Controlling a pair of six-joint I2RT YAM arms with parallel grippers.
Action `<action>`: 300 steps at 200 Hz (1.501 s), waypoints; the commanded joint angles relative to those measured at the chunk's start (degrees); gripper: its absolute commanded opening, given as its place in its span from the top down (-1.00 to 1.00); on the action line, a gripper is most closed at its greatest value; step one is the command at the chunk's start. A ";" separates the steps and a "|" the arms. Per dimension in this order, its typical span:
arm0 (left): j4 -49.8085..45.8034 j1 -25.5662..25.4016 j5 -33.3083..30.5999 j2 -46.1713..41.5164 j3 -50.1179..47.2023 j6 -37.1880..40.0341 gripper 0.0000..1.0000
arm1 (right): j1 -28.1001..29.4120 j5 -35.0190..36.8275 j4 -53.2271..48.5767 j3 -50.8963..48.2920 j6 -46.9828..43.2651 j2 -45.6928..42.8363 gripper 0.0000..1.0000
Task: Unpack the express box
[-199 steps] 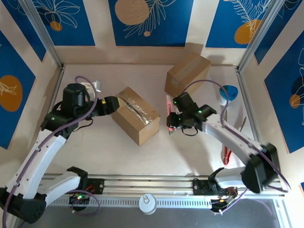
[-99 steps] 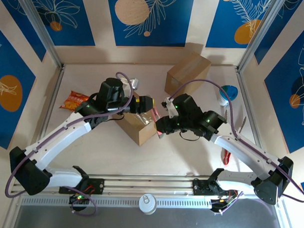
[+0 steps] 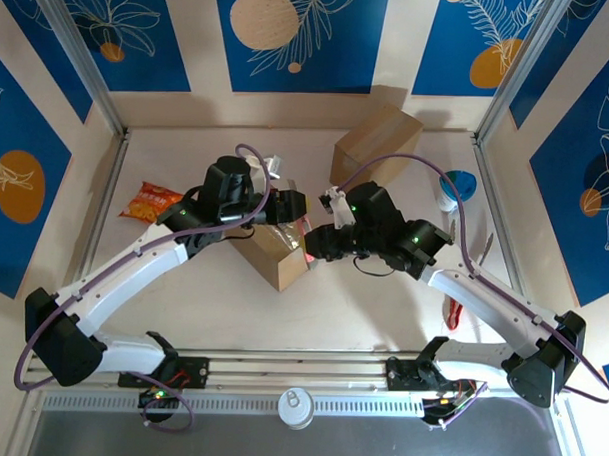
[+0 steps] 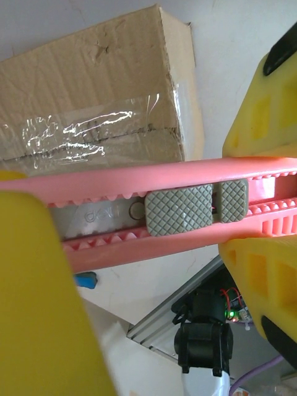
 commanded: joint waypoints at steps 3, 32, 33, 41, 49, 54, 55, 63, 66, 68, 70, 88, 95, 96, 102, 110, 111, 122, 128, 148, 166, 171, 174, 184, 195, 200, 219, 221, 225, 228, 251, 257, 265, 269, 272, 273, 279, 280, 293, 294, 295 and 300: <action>1.84 -0.59 -0.89 0.37 -1.05 0.24 0.31 | 0.29 -2.36 2.09 1.72 1.03 -0.16 0.81; 1.88 -0.58 -1.96 -0.02 -1.47 0.11 0.91 | 0.16 -2.89 3.13 1.24 1.38 -0.59 0.82; 1.86 -0.59 -2.04 -0.07 -1.47 0.13 0.93 | 0.14 -2.93 3.12 1.21 1.39 -0.59 0.81; 1.79 -0.58 -2.35 -0.20 -1.43 0.11 1.00 | -0.04 -3.37 3.57 1.07 1.48 -0.76 0.81; 1.98 -0.59 -2.76 -0.43 -1.64 0.16 1.00 | -0.35 -4.15 4.08 0.69 1.52 -0.97 0.73; 2.26 -0.55 -2.81 -0.61 -1.68 0.23 1.00 | -0.71 -4.83 4.54 0.39 1.49 -1.23 0.63; 2.31 -0.53 -2.81 -0.63 -1.71 0.23 1.00 | -0.78 -5.00 4.62 0.31 1.49 -1.26 0.60; 2.90 -0.51 -2.65 -0.95 -1.72 0.52 1.00 | -1.46 -6.42 5.56 -0.37 1.23 -1.91 0.38; 3.24 -0.49 -2.47 -1.05 -1.71 0.65 1.00 | -1.91 -7.01 5.98 -0.70 1.08 -2.24 0.29; 3.42 -0.50 -2.29 -1.13 -1.69 0.73 1.00 | -2.13 -7.45 6.23 -0.91 1.03 -2.55 0.23; 3.62 -0.51 -2.09 -1.21 -1.66 0.84 1.00 | -2.38 -7.98 6.57 -1.14 0.89 -2.71 0.16; 6.50 -0.35 1.55 -1.73 -0.76 1.98 1.00 | -5.66 -14.16 10.52 -4.11 -0.20 -5.59 -0.40; 7.69 -0.29 3.52 -1.81 0.00 2.38 1.00 | -7.37 -17.69 12.54 -5.43 -0.35 -6.71 -0.55; 7.84 -0.31 3.65 -1.85 0.05 2.41 1.00 | -7.58 -18.19 12.75 -5.59 -0.36 -6.86 -0.56; 8.66 -0.32 5.29 -1.96 0.90 2.60 1.00 | -9.09 -21.11 14.52 -6.74 -0.28 -7.76 -0.65; 9.55 -0.33 7.09 -1.99 1.81 2.85 1.00 | -10.87 -24.30 16.56 -7.96 0.10 -8.76 -0.71; 9.69 -0.29 7.37 -1.98 2.02 2.86 1.00 | -11.05 -24.58 16.74 -8.04 0.13 -8.90 -0.72; 11.35 -0.31 9.61 -2.09 3.18 2.75 1.00 | -12.97 -28.29 19.33 -9.24 0.97 -9.92 -0.75; 12.47 -0.29 10.59 -2.20 3.50 2.53 1.00 | -13.67 -30.19 20.95 -9.82 1.53 -10.36 -0.76; 18.59 -0.31 14.06 -2.33 3.30 0.05 1.00 | -14.38 -35.06 27.50 -11.55 3.85 -11.68 -0.77; 25.28 -0.36 16.26 -2.26 2.05 -3.27 1.00 | -14.21 -36.88 34.18 -12.94 6.65 -12.61 -0.76; 27.15 -0.34 16.58 -2.27 1.57 -4.07 1.00 | -14.12 -36.96 35.85 -13.38 7.38 -12.76 -0.75; 28.14 -0.40 16.69 -2.28 1.37 -4.61 1.00 | -14.13 -36.93 36.88 -13.53 7.91 -12.85 -0.74; 31.20 -0.40 16.66 -2.29 0.52 -5.90 1.00 | -13.99 -36.89 40.08 -14.30 9.63 -13.16 -0.72; 34.17 -0.36 16.38 -2.33 -0.35 -7.05 1.00 | -13.79 -36.17 43.45 -15.15 11.55 -13.41 -0.68; 35.50 -0.50 16.28 -2.48 -0.86 -7.53 1.00 | -13.70 -35.67 44.86 -15.51 12.44 -13.55 -0.66; 39.72 -0.50 15.66 -2.74 -2.49 -9.43 1.00 | -13.17 -32.91 50.24 -17.34 15.62 -14.32 -0.51; 39.96 -0.46 15.58 -2.76 -2.52 -9.54 1.00 | -13.09 -32.62 50.78 -17.50 16.01 -14.38 -0.49; 40.25 -0.58 15.41 -2.85 -2.81 -9.68 1.00 | -13.05 -31.92 51.75 -17.85 16.63 -14.47 -0.45; 40.47 -0.52 15.26 -2.94 -2.93 -9.77 1.00 | -12.99 -31.40 52.47 -18.16 17.16 -14.56 -0.42; 40.68 -0.67 14.72 -3.03 -3.40 -9.78 1.00 | -12.80 -29.04 57.35 -19.65 20.66 -14.75 -0.27; 40.85 -0.68 14.68 -3.07 -3.64 -9.83 1.00 | -12.72 -28.54 58.55 -19.87 21.54 -14.66 -0.25; 41.23 -0.68 14.54 -3.16 -3.87 -10.00 1.00 | -12.64 -27.78 59.72 -20.16 22.39 -14.58 -0.22; 41.44 -0.75 14.49 -3.12 -4.00 -10.09 1.00 | -12.63 -27.51 60.15 -20.18 22.78 -14.51 -0.21; 41.62 -0.72 14.47 -3.25 -4.16 -10.11 1.00 | -12.55 -27.41 60.41 -20.10 22.97 -14.44 -0.20; 41.64 -0.75 14.49 -3.22 -4.18 -10.12 1.00 | -12.54 -27.32 60.50 -20.13 23.08 -14.42 -0.20; 41.69 -0.76 14.37 -3.21 -4.12 -10.22 1.00 | -12.47 -27.29 60.75 -19.85 23.27 -14.17 -0.18; 41.67 -0.76 14.35 -3.25 -4.11 -10.22 1.00 | -12.46 -27.30 60.76 -19.83 23.32 -14.11 -0.18; 41.66 -0.77 14.30 -3.27 -4.22 -10.22 1.00 | -12.22 -27.46 60.68 -19.17 23.51 -13.41 -0.14; 41.66 -0.77 14.27 -3.28 -4.16 -10.22 1.00 | -12.16 -27.43 60.64 -19.10 23.53 -13.33 -0.14; 41.66 -0.77 14.25 -3.24 -4.18 -10.22 1.00 | -12.13 -27.42 60.66 -19.02 23.49 -13.29 -0.14; 41.66 -0.77 14.31 -3.20 -4.17 -10.22 1.00 | -12.07 -27.37 60.68 -18.76 23.56 -13.04 -0.12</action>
